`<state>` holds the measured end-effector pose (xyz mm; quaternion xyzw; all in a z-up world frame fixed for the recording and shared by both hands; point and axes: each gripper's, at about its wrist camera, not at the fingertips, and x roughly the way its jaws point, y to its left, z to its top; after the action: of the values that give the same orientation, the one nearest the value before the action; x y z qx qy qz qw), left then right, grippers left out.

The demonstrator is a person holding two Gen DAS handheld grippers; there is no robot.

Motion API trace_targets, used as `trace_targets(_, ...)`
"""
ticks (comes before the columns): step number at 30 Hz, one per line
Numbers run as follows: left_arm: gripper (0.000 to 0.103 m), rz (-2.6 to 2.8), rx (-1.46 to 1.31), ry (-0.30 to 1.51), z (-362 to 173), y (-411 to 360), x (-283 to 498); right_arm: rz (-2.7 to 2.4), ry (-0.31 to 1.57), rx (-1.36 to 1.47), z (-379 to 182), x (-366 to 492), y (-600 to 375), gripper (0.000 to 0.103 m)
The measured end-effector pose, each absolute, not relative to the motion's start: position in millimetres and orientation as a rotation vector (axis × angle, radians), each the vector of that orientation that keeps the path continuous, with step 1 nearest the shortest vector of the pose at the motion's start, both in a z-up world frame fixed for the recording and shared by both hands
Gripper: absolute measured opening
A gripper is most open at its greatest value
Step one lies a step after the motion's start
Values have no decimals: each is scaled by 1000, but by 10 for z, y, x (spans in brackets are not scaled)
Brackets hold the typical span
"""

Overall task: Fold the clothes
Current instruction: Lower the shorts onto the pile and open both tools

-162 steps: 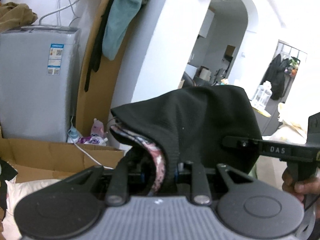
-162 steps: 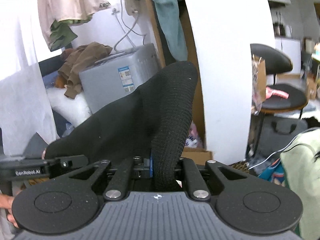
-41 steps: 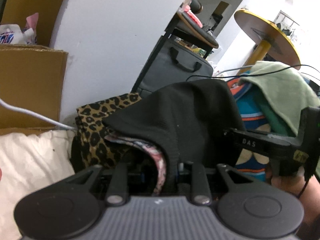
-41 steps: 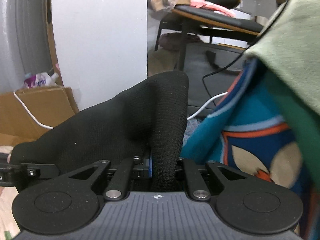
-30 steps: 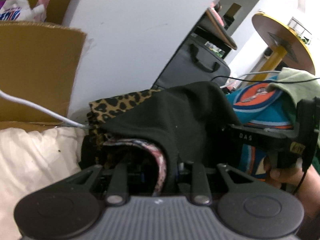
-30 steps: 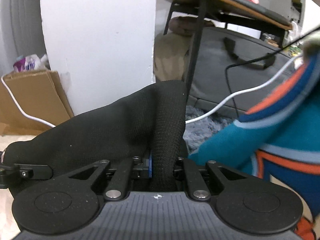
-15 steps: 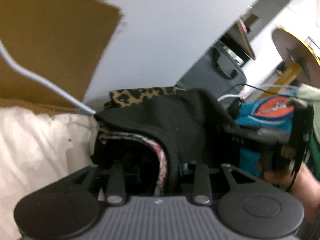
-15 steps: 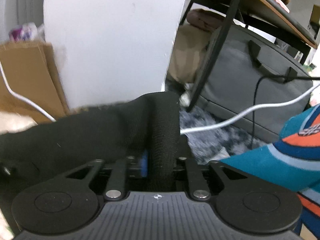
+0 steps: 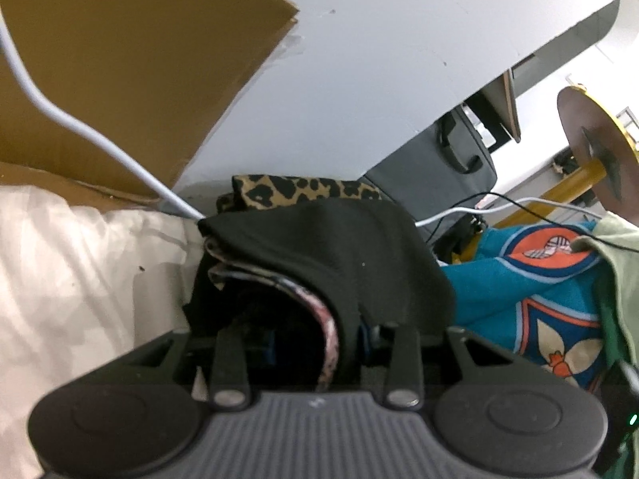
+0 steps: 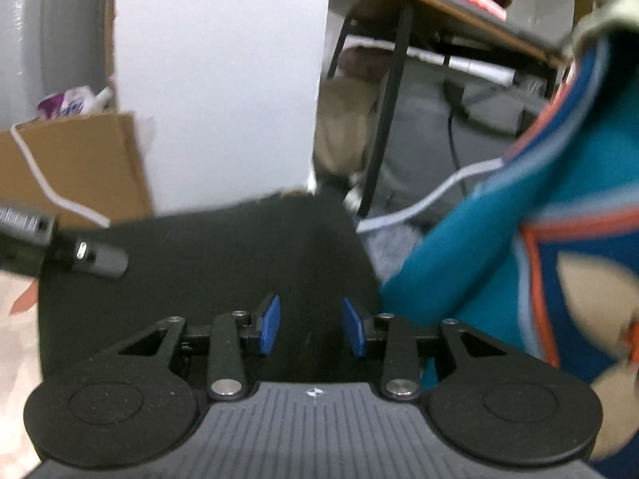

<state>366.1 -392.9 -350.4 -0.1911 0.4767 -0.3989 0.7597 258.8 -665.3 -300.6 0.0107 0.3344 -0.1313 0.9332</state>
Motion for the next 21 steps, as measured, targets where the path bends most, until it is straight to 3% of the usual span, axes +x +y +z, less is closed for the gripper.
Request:
trace_targets(4, 40, -866, -428, 1047, -3527, -3829, 3678, -269, 740, 5, -3281, 2477, -6617, 42)
trace_targets(10, 41, -879, -208, 972, -3275, -3773, 3530, -347, 754, 73, -3396, 2354, -6898, 45)
trace_targets(13, 50, -828, -134, 911, -3115, -3669, 3488, -373, 735, 79, -3320, 2280, -6945, 45)
trace_targets(17, 47, -825, -105, 855, -2923, -3602, 3468, -368, 679, 110, -3189, 2158, -6878, 45)
trace_targets(21, 37, -888, -60, 788, -2756, -3714, 3359, -340, 653, 128, -3139, 2087, -6731, 45)
